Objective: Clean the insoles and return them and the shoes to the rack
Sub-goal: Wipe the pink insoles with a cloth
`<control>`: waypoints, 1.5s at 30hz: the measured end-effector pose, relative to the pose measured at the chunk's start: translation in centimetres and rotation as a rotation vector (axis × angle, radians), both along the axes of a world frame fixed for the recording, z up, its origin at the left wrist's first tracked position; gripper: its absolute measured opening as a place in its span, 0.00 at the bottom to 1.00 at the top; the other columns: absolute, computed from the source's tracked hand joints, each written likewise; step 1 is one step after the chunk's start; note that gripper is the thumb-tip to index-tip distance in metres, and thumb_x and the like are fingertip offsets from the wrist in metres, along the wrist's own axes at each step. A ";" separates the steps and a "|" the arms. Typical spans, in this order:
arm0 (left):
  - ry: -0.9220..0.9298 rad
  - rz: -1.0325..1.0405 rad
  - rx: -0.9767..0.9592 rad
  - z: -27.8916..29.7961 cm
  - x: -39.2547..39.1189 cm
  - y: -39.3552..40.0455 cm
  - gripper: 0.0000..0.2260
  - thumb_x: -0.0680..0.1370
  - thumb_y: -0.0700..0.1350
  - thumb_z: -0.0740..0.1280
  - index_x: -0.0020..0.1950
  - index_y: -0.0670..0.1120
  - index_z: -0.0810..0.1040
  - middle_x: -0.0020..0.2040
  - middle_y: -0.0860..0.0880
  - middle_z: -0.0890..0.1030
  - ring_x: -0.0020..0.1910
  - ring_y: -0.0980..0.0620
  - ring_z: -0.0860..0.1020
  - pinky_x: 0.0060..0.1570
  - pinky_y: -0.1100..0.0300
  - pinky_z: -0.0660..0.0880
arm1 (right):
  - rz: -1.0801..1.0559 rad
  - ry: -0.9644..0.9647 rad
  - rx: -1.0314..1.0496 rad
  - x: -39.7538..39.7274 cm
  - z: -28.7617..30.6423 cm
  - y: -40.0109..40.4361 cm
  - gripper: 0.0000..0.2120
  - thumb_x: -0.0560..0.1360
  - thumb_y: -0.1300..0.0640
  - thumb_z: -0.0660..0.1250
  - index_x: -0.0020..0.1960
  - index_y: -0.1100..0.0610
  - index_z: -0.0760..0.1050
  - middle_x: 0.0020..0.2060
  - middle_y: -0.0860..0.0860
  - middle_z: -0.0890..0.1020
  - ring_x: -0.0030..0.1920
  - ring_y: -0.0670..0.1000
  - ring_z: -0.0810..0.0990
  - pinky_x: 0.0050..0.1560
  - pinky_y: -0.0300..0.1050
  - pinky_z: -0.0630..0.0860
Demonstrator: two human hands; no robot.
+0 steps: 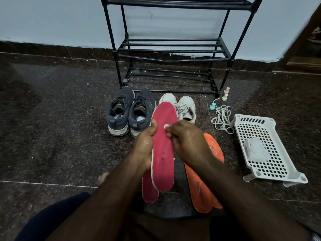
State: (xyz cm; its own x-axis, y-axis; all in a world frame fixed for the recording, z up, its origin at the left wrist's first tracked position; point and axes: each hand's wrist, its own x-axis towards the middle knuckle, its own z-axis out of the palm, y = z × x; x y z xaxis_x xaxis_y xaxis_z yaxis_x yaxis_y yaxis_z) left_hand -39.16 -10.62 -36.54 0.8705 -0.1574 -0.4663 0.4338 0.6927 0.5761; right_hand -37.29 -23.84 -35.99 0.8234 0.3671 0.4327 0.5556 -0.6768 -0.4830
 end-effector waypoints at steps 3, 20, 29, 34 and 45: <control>0.012 0.049 -0.037 -0.4 0.1 0.1 0.26 0.82 0.59 0.57 0.61 0.37 0.78 0.49 0.39 0.83 0.47 0.43 0.82 0.53 0.48 0.80 | 0.092 0.055 -0.008 -1.2 -0.3 0.9 0.09 0.71 0.61 0.67 0.48 0.56 0.84 0.40 0.51 0.82 0.42 0.52 0.80 0.45 0.46 0.77; -0.099 0.058 0.106 -1.4 0.3 -0.4 0.20 0.83 0.49 0.61 0.71 0.39 0.71 0.55 0.38 0.79 0.52 0.41 0.79 0.59 0.42 0.76 | 0.032 -0.082 -0.013 0.1 0.0 0.4 0.08 0.73 0.65 0.65 0.48 0.61 0.82 0.41 0.56 0.79 0.43 0.57 0.78 0.46 0.52 0.76; -0.099 -0.064 0.029 -0.4 0.1 -0.5 0.13 0.83 0.48 0.60 0.61 0.42 0.78 0.48 0.41 0.83 0.45 0.45 0.82 0.51 0.49 0.79 | -0.117 0.017 0.079 0.7 0.8 -0.1 0.08 0.73 0.64 0.71 0.51 0.59 0.82 0.44 0.53 0.80 0.47 0.51 0.78 0.51 0.40 0.72; -0.073 -0.055 -0.002 -0.7 0.2 -0.5 0.18 0.83 0.55 0.60 0.55 0.43 0.81 0.46 0.42 0.84 0.46 0.45 0.83 0.49 0.49 0.81 | -0.077 -0.030 0.070 0.5 0.4 0.5 0.06 0.72 0.66 0.70 0.48 0.60 0.81 0.42 0.54 0.79 0.44 0.54 0.78 0.47 0.48 0.76; -0.071 -0.048 0.064 -0.8 0.3 -0.5 0.24 0.79 0.55 0.65 0.68 0.40 0.74 0.53 0.40 0.82 0.48 0.43 0.82 0.47 0.49 0.81 | -0.100 -0.026 0.028 0.5 0.5 0.2 0.06 0.71 0.67 0.68 0.46 0.59 0.80 0.42 0.54 0.80 0.44 0.55 0.78 0.46 0.50 0.76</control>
